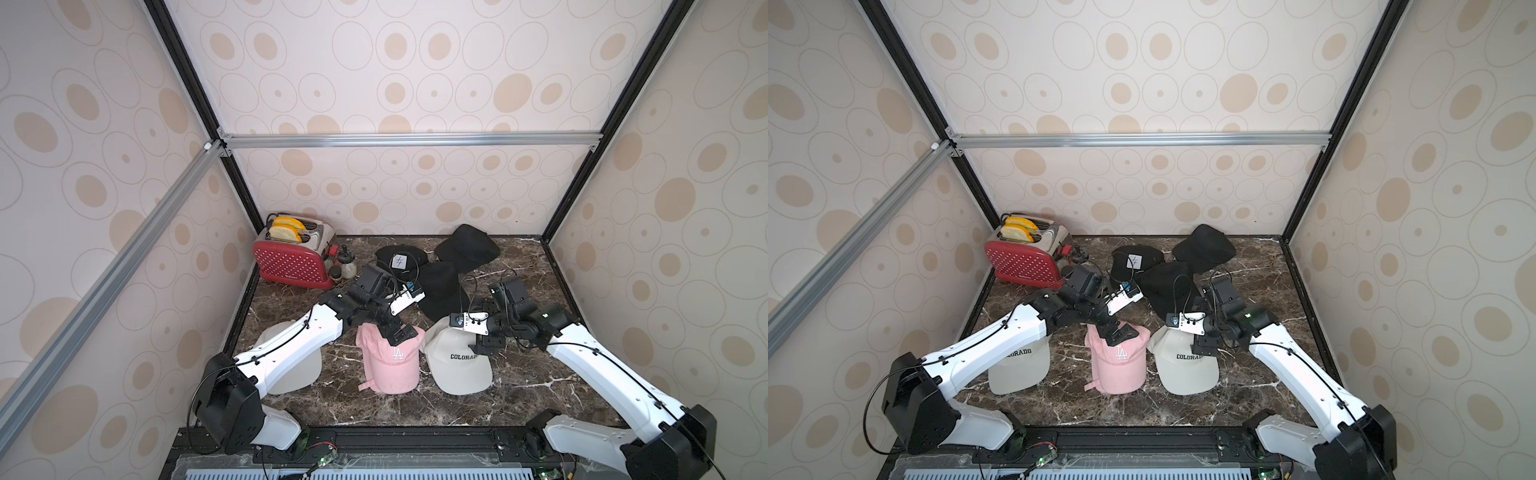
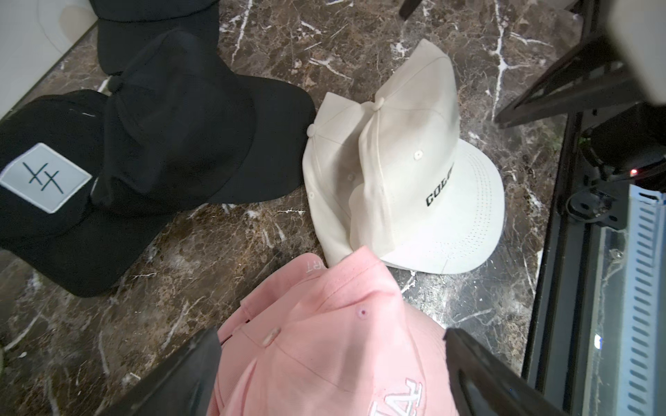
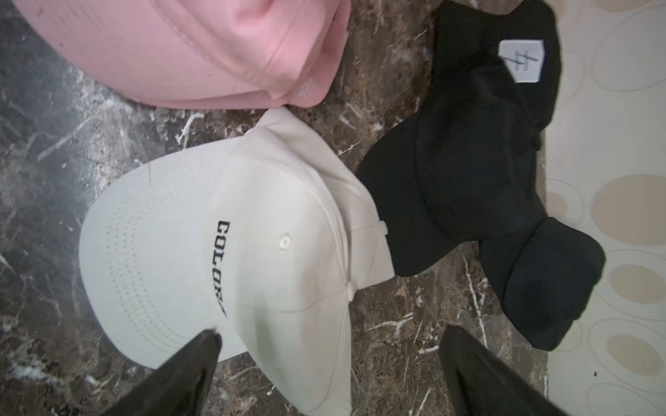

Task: Stack the baseball caps by color
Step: Place the baseball cap on the baseball cap, then pick up the baseball cap from the center of the board.

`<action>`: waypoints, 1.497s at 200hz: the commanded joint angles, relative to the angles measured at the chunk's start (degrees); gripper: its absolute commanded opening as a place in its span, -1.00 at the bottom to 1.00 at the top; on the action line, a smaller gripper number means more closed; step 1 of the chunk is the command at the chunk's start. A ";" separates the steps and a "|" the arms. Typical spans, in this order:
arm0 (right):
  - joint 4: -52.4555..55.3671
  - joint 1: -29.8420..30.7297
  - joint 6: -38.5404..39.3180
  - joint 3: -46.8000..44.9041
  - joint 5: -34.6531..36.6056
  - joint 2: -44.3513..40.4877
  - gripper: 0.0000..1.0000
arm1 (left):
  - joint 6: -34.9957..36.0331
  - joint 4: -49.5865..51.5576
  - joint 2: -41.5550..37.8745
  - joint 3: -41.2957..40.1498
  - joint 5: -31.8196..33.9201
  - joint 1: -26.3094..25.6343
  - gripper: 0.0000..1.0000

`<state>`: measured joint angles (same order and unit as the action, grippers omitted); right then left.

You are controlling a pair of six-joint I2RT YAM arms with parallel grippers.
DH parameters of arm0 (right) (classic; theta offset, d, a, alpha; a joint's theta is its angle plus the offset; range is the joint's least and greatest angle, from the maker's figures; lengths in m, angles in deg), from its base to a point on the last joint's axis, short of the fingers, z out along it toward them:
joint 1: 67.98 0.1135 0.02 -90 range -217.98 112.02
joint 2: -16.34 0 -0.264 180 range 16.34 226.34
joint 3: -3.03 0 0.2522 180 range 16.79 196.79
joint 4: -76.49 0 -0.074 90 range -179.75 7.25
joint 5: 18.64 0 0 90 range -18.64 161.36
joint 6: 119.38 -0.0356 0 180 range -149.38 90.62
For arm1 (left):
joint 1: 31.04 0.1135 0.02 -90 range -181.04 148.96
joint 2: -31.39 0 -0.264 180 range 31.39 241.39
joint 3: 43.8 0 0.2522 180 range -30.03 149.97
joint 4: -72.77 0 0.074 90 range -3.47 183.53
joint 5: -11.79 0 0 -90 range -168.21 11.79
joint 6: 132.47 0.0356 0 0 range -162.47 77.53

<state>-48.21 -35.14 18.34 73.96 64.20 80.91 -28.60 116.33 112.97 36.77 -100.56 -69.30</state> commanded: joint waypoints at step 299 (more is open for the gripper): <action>-36.97 0.50 -65.83 -21.26 16.20 -13.45 1.00 | -86.08 21.92 0.27 -4.51 41.78 35.69 0.98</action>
<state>-85.34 -34.84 -47.01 51.80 80.68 66.49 -110.48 133.12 109.63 30.24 -51.91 -35.22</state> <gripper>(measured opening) 0.999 0.991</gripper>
